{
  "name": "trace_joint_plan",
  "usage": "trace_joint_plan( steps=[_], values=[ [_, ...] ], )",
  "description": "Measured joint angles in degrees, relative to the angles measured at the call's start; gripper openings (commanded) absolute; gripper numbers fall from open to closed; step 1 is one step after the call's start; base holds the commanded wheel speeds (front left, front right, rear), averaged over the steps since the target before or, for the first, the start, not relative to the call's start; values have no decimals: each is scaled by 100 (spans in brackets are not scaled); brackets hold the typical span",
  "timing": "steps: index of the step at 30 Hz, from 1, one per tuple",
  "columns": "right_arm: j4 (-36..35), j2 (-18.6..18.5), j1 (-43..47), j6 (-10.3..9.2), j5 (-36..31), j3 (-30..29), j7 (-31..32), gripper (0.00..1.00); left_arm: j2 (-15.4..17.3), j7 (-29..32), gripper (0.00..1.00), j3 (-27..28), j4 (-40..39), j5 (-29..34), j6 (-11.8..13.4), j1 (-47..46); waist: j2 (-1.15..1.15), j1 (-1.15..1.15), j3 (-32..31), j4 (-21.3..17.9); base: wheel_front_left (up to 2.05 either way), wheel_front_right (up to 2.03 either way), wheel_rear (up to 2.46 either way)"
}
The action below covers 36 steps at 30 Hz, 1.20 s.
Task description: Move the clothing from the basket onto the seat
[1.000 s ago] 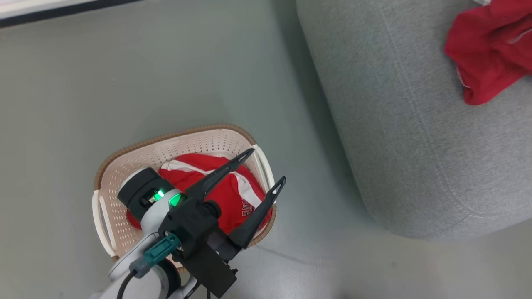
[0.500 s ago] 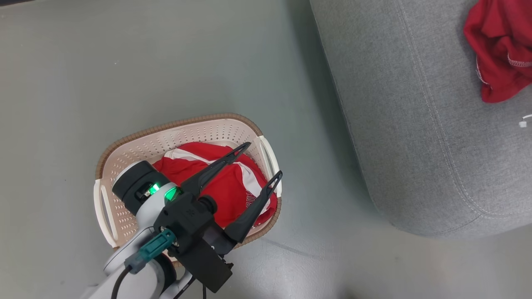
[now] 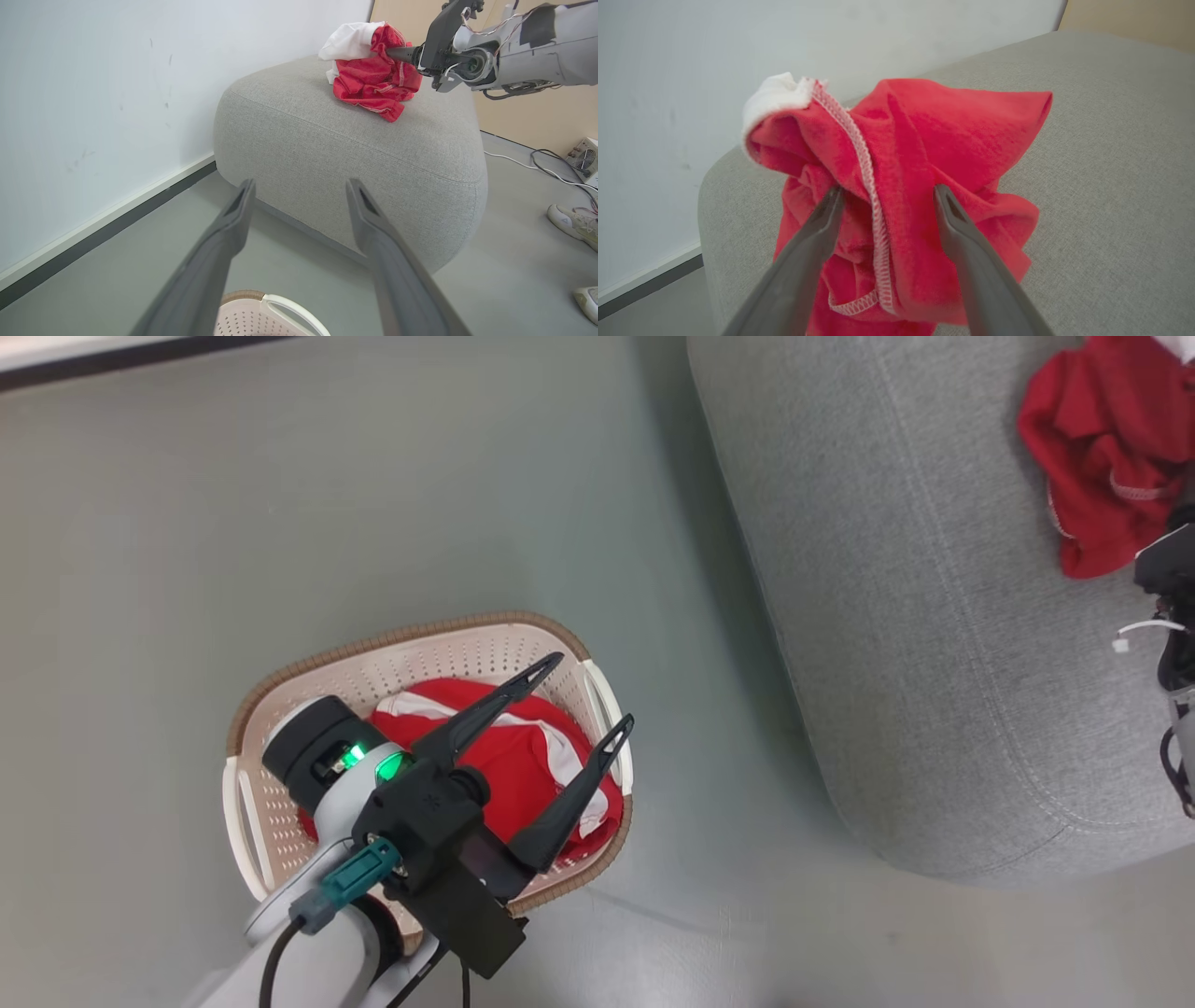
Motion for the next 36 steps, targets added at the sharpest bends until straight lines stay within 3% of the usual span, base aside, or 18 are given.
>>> trace_joint_plan(
  steps=[10,16,28,36],
  values=[
    [86,148,386,102,-323,270,0,100,-118,-203,100,30,378,-76,19,41,0,0,-436,-18,0,0,0],
    [-143,198,761,119,-571,421,1,100,-207,-374,100,145,671,-135,172,235,0,0,-775,-4,0,0,0],
    [-1500,456,1787,122,-1033,788,0,100,-354,-706,100,651,1201,-459,725,775,0,-1,-1548,255,0,0,0],
    [-2341,598,2458,110,-1249,977,1,100,-403,-833,100,915,1391,-686,949,1062,0,-1,-1948,531,0,0,0]
  ],
)
